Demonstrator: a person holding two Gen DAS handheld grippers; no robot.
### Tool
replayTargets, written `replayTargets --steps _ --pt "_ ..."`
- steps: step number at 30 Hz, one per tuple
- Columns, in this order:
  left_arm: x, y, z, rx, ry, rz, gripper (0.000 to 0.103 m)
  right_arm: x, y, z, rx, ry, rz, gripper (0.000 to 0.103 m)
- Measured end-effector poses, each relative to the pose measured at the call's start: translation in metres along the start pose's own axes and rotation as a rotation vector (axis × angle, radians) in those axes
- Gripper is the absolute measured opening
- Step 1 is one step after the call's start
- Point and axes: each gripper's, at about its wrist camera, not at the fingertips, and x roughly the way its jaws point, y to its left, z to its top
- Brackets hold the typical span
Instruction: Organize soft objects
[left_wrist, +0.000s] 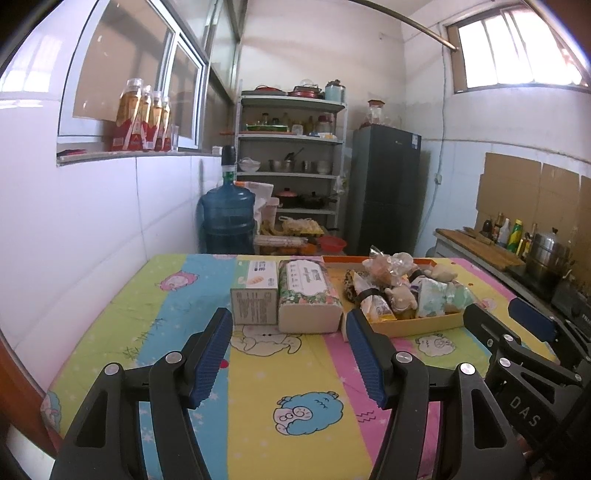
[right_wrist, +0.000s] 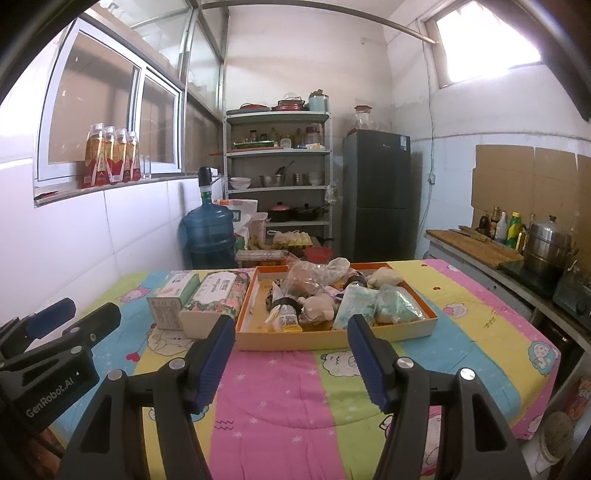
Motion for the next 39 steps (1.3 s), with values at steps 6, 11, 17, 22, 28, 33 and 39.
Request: replayTargets --steps 6,11,17,22,28,33,39 --pt "0.0038 0.0012 -0.0012 0.002 0.006 -0.003 0.066 0.0036 0.0005 -0.0008 0.0 0.005 0.004 0.063" --pt "0.0056 0.0021 -0.0014 0.001 0.01 -0.003 0.066 0.0067 0.0014 -0.0016 -0.001 0.01 0.006 0.063" --pt "0.0069 0.0029 -0.0018 -0.001 0.013 -0.004 0.066 0.0065 0.0015 -0.0013 0.0 0.011 0.007 0.063" --pt "0.0073 0.0031 -0.0018 -0.001 0.014 -0.004 0.066 0.0069 0.0027 -0.0013 -0.001 0.011 0.006 0.063" --pt "0.0067 0.003 -0.0016 0.0 0.012 -0.004 0.066 0.0077 0.004 -0.0017 -0.002 0.01 0.008 0.063" --pt "0.0068 0.0031 -0.0016 -0.001 0.013 -0.005 0.066 0.0078 0.0042 -0.0017 -0.002 0.01 0.008 0.063" --pt "0.0068 0.0032 -0.0016 0.0 0.013 -0.004 0.066 0.0082 0.0048 -0.0021 -0.001 0.011 0.008 0.063"
